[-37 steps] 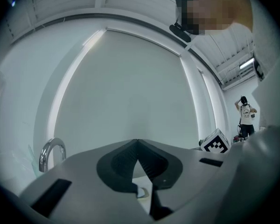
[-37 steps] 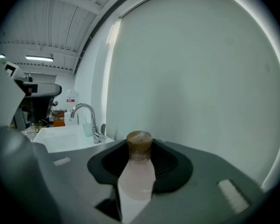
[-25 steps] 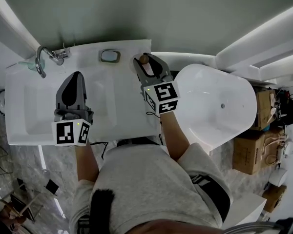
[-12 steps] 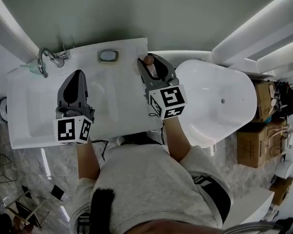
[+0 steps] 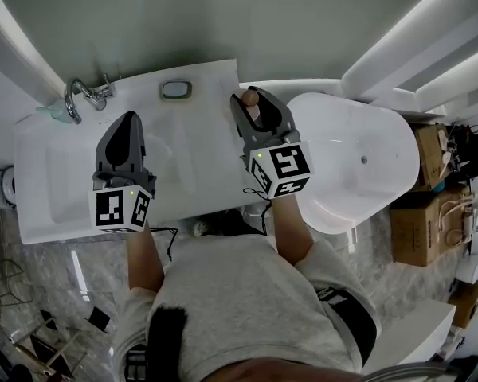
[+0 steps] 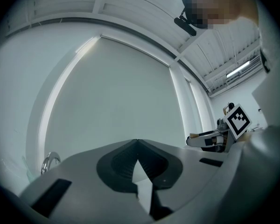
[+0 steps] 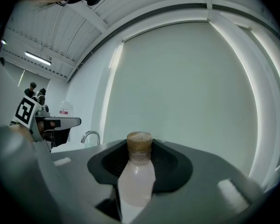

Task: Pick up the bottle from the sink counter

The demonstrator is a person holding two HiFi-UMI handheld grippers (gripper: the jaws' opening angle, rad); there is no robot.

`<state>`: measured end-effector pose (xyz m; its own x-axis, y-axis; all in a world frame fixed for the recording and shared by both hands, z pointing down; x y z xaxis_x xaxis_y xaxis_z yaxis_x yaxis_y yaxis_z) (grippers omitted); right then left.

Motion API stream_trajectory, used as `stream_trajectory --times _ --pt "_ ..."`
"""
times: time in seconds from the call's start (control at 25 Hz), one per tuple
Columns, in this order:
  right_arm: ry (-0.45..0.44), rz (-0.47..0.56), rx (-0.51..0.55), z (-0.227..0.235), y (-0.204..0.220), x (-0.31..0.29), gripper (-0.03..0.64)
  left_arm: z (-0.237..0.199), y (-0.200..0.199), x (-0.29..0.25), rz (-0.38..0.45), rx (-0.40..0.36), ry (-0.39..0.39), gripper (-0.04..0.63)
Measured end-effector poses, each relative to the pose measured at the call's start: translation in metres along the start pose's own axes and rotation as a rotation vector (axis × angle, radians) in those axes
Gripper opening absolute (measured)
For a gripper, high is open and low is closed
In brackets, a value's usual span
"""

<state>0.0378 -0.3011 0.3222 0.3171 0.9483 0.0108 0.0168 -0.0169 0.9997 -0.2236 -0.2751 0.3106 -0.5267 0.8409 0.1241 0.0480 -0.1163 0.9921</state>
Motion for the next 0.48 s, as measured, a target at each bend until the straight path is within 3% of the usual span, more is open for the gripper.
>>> stream_trajectory --times 0.48 --pt "0.045 0.044 -0.008 -0.006 -0.012 0.039 0.149 0.014 -0.009 0.023 0.02 -0.012 0.018 0.008"
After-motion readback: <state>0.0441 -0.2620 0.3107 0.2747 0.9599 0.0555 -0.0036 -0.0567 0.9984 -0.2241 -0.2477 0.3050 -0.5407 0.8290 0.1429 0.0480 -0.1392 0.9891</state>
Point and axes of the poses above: the fingertips, and each gripper's own axes: x backward along the fingers, z to its right, y out of its underside, the point moved 7 cm from there along x, backward along the fingers, and after that the axes turned 8 degrees about y, right-handed, at the moved point
